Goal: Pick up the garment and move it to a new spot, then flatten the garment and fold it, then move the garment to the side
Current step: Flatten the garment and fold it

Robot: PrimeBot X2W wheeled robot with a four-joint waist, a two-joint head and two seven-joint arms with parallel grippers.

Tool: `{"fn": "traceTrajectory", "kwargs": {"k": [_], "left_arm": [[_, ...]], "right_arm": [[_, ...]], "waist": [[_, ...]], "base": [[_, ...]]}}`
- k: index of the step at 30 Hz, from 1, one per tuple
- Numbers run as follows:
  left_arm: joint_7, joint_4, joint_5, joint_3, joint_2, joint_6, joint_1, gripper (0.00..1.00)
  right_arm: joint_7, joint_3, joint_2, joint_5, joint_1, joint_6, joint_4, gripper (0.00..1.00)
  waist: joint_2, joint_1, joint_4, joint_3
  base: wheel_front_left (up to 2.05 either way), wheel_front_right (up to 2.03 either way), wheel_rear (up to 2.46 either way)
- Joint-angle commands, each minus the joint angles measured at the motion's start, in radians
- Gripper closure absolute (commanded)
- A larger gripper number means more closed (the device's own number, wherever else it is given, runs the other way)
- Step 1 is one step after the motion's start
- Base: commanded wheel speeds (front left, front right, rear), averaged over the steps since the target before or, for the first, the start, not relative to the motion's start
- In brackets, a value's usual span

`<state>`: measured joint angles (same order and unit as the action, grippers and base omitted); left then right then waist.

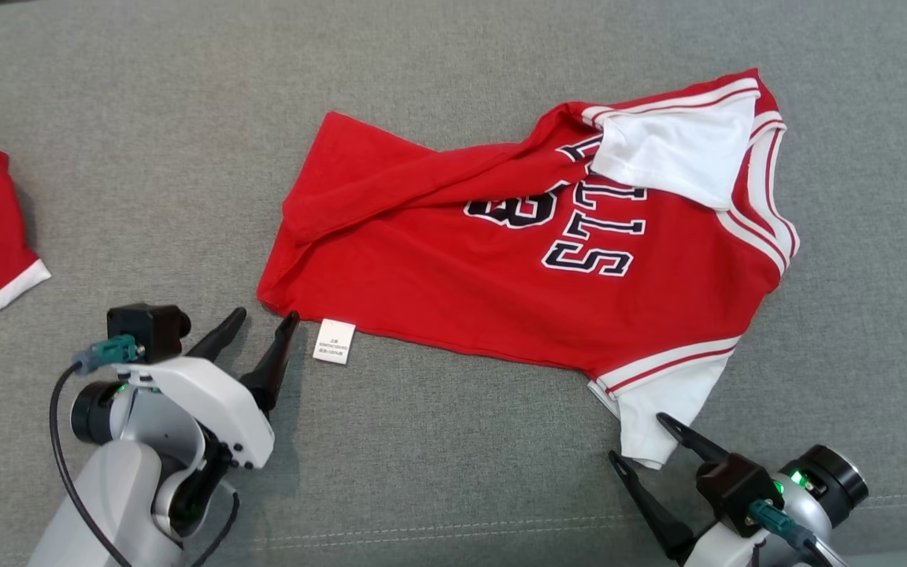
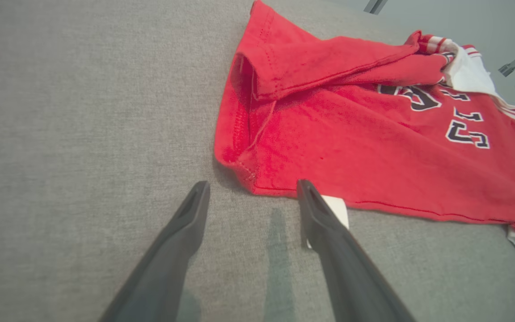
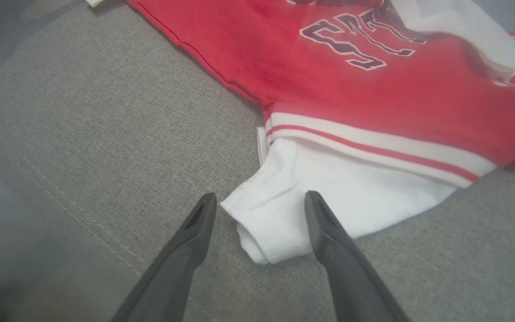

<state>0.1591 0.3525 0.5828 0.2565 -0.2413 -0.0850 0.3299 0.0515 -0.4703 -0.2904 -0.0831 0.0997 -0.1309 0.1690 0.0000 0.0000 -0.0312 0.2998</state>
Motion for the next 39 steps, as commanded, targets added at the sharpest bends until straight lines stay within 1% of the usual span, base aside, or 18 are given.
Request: {"fn": "traceTrajectory", "kwargs": {"k": [1,2,3,4,5,6,12,17,19,21,23,24,25,27,30,32,35,39], "left_arm": [[-0.008,0.005,0.012,-0.033,-0.027,-0.010,0.069,0.00],[-0.013,0.048,0.017,-0.029,-0.030,-0.017,0.106,0.00],[-0.021,0.069,0.018,-0.026,-0.032,-0.021,0.122,0.00],[-0.025,0.077,0.019,-0.025,-0.033,-0.022,0.129,0.00],[-0.024,0.095,0.021,-0.020,-0.033,-0.024,0.138,0.56],[-0.028,0.108,0.025,-0.015,-0.032,-0.027,0.144,1.00],[-0.061,0.076,0.017,-0.002,-0.042,-0.025,0.098,1.00],[-0.047,-0.139,0.043,-0.016,-0.064,0.005,-0.069,1.00],[-0.018,-0.237,0.059,-0.026,-0.083,0.017,-0.123,1.00],[0.045,-0.300,0.090,-0.015,-0.099,0.006,-0.114,1.00],[0.146,-0.317,0.174,-0.004,-0.109,-0.020,-0.016,1.00],[0.274,-0.264,0.249,-0.005,-0.137,-0.032,0.176,1.00],[0.327,-0.208,0.283,-0.021,-0.142,-0.032,0.294,1.00],[0.364,-0.090,0.286,-0.067,-0.156,-0.002,0.558,1.00],[0.279,0.056,0.225,-0.111,-0.165,0.034,0.904,1.00],[0.231,0.128,0.180,-0.084,-0.150,0.019,1.045,1.00],[0.141,0.178,0.145,-0.047,-0.120,-0.015,1.143,1.00],[0.000,0.154,0.163,-0.018,-0.086,-0.039,1.047,1.00]], "right_arm": [[-0.001,-0.024,-0.016,0.011,0.025,0.000,-0.022,0.00],[0.001,-0.033,-0.016,0.017,0.042,0.000,-0.022,0.00],[0.004,-0.037,-0.016,0.019,0.048,0.000,-0.022,0.13],[0.004,-0.039,-0.016,0.019,0.049,0.000,-0.021,0.52],[0.003,-0.036,-0.015,0.018,0.048,0.000,-0.019,1.00],[0.002,-0.027,-0.010,0.015,0.044,0.000,-0.017,1.00],[0.026,-0.005,-0.017,-0.033,-0.012,0.000,-0.068,1.00],[-0.011,0.069,-0.069,-0.098,-0.153,0.000,-0.218,1.00],[-0.053,0.100,-0.089,-0.152,-0.185,0.000,-0.283,1.00],[-0.118,0.112,-0.103,-0.260,-0.149,0.000,-0.329,1.00],[-0.224,0.084,-0.174,-0.342,0.014,0.000,-0.337,1.00],[-0.334,0.024,-0.248,-0.424,0.308,0.000,-0.284,1.00],[-0.382,-0.010,-0.272,-0.444,0.476,0.000,-0.226,1.00],[-0.406,-0.059,-0.274,-0.437,0.839,0.000,-0.100,1.00],[-0.289,-0.028,-0.171,-0.361,1.262,0.000,0.156,1.00],[-0.204,-0.027,-0.096,-0.327,1.410,0.000,0.293,1.00],[-0.125,-0.116,-0.036,-0.363,1.494,0.000,0.372,1.00],[-0.057,-0.269,-0.064,-0.446,1.425,0.000,0.349,1.00]], "waist": [[0.0000,0.0000,-0.009,0.025],[0.0000,0.0000,-0.020,0.042],[0.0000,0.0000,-0.023,0.049],[0.0000,0.0000,-0.024,0.052],[0.0000,0.0000,-0.026,0.055],[0.0000,0.0000,-0.027,0.056],[0.0000,0.0000,-0.027,0.049],[0.0000,0.0000,-0.015,0.072],[0.0000,0.0000,-0.011,0.087],[0.0000,0.0000,-0.006,0.093],[0.0000,0.0000,-0.016,0.092],[0.0000,0.0000,-0.036,0.085],[0.0000,0.0000,-0.044,0.077],[0.0000,0.0000,-0.059,0.057],[0.0000,0.0000,-0.087,0.032],[0.0000,0.0000,-0.086,0.015],[0.0000,0.0000,-0.074,0.024],[0.0000,0.0000,-0.050,0.055]], "base": [[0.00,0.00,0.00],[0.00,0.00,0.00],[0.00,0.00,0.00],[0.00,0.00,0.00],[0.00,0.00,0.00],[0.00,0.00,0.00],[0.00,0.00,0.00],[0.00,0.00,0.00],[0.00,0.00,0.00],[0.00,0.00,0.00],[0.00,0.00,0.00],[0.00,0.00,0.00],[0.00,0.00,0.00],[0.00,0.00,0.00],[0.00,0.00,0.00],[0.00,0.00,0.00],[0.00,0.00,0.00],[0.00,0.00,0.00]]}}
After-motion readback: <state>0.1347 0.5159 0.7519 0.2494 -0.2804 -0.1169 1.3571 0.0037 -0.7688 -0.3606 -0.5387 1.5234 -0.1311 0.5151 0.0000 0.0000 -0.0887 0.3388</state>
